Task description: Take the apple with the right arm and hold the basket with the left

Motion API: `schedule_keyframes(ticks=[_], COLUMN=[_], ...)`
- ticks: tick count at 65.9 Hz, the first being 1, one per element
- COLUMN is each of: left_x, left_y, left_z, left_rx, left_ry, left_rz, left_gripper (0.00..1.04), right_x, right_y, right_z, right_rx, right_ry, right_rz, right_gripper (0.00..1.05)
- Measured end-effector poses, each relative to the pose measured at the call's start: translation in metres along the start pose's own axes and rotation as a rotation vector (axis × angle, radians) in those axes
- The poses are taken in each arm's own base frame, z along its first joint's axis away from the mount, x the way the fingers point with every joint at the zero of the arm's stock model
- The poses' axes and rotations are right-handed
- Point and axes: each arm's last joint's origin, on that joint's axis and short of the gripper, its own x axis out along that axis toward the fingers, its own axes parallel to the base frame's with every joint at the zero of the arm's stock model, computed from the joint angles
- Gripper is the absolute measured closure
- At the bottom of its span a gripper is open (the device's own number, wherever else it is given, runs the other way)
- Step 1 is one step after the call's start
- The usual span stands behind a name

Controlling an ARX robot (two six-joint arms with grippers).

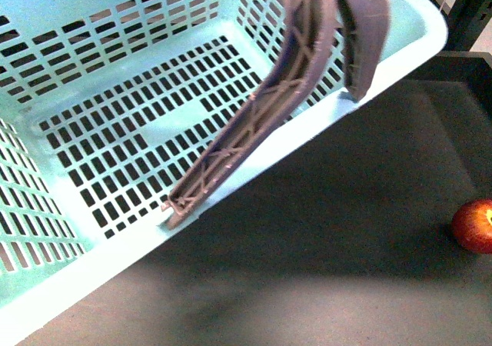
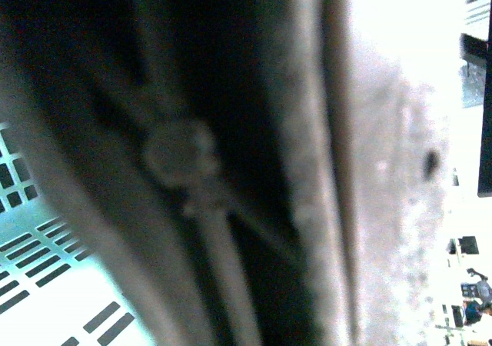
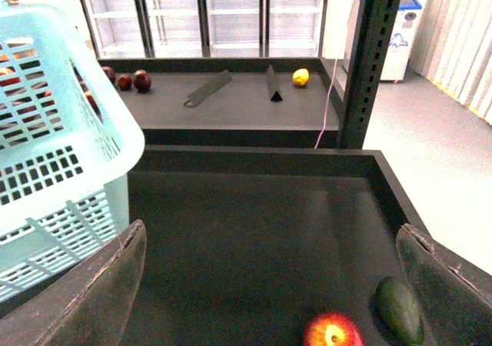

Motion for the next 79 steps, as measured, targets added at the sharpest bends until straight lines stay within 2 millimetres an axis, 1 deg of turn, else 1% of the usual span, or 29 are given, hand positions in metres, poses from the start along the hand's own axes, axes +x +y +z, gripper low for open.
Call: schedule_keyframes(ticks=[8, 15, 54, 56, 58, 60, 63, 68, 75, 79], left_x=[0.002, 0.003, 0.003, 0.003, 0.003, 0.003, 0.003, 0.003, 0.004, 0.004], left_y=[-0.006, -0.008, -0.007, -0.007, -0.007, -0.007, -0.007, -0.007, -0.007, -0.007], left_z=[-0.009, -0.011, -0.011, -0.011, -0.011, -0.011, -0.011, -0.011, -0.011, -0.011], left_rx=[0.017, 0.023, 0.034, 0.034, 0.034, 0.034, 0.038, 0.036, 0.037, 0.039], left_ry=[0.033, 0.053, 0.046, 0.046, 0.045, 0.041, 0.042, 0.044, 0.041, 0.04], left_rz=[-0.023, -0.038, -0.036, -0.036, -0.035, -0.033, -0.034, -0.035, -0.032, -0.031], left_gripper=[0.91, 0.91, 0.91, 0.91, 0.91, 0.91, 0.91, 0.91, 0.91, 0.91], right_x=[0.0, 0.0, 0.0, 0.0, 0.002, 0.006, 0.011, 0.022, 0.039, 0.055], right_y=[0.0, 0.0, 0.0, 0.0, -0.002, -0.005, -0.009, -0.018, -0.032, -0.043], right_z=[0.0, 0.0, 0.0, -0.001, -0.001, -0.003, -0.008, -0.013, -0.016, -0.019], right_rx=[0.0, 0.0, 0.003, 0.034, 0.074, 0.1, 0.114, 0.128, 0.106, 0.076], right_ry=[0.0, 0.0, 0.003, 0.116, 0.307, 0.438, 0.505, 0.556, 0.571, 0.574], right_rz=[0.0, 0.0, 0.002, 0.029, 0.044, 0.045, 0.037, 0.02, 0.018, 0.03], right_gripper=[0.09, 0.09, 0.09, 0.09, 0.09, 0.09, 0.09, 0.09, 0.09, 0.09])
